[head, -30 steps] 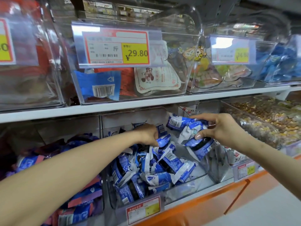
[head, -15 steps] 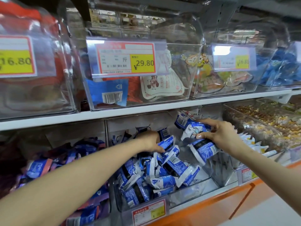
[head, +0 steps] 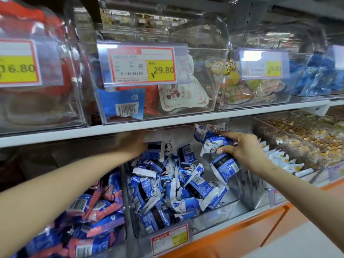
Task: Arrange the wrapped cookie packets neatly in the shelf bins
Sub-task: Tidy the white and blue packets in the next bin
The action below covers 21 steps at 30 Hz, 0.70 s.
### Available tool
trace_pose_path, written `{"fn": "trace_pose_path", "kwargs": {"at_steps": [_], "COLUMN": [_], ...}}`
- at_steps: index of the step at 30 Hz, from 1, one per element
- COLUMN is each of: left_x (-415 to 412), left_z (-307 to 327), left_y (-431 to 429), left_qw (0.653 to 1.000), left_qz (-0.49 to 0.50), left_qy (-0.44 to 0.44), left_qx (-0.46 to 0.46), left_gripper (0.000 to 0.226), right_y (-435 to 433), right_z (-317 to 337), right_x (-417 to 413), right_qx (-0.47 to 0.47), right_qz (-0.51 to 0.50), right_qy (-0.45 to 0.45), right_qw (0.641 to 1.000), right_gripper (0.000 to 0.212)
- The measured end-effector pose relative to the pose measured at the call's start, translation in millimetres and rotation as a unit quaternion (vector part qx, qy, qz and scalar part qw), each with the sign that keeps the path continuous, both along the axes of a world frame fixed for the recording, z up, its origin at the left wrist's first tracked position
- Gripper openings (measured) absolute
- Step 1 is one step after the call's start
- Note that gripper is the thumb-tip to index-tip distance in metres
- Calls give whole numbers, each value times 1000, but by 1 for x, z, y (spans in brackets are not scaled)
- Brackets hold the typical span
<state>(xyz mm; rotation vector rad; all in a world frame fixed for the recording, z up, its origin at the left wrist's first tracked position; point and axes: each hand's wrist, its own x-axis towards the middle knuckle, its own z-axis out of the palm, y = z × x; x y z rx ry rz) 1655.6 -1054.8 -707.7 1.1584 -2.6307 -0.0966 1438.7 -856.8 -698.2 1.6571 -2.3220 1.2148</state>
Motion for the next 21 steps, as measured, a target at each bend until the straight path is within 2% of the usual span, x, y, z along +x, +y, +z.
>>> {"fn": "trace_pose_path", "kwargs": {"at_steps": [2,4,7,9,13,18,21], "left_x": [-18,-44,-74,-85,-87,-77,-74], "left_z": [-3,-8,-22,-30,-32,-35,-35], "left_y": [18,35,61,68,57,59,62], "left_qw": [996,986,936,915,887,874,890], "left_qz": [-75,-153,-194,-215,-233,-272,-281], "left_qy": [39,-10,-133,-179,-182,-146,-132], "left_qx": [-14,69,260,292,356,376,333], "left_gripper": [33,30,59,75,91,63,54], "right_y": [1,2,3,5,7,6,6], "right_z": [0,0,-1,-1,-2,-2,-1], "right_x": [0,0,-4,-7,-10,-9,-9], "right_qx": [-6,-5,-3,-1,5,8,11], "right_qz": [2,4,-3,-10,-11,-13,-16], "right_qy": [2,0,-1,0,9,3,7], "right_qw": [1000,1000,1000,1000,1000,1000,1000], "right_gripper": [52,52,51,50,49,48,48]}}
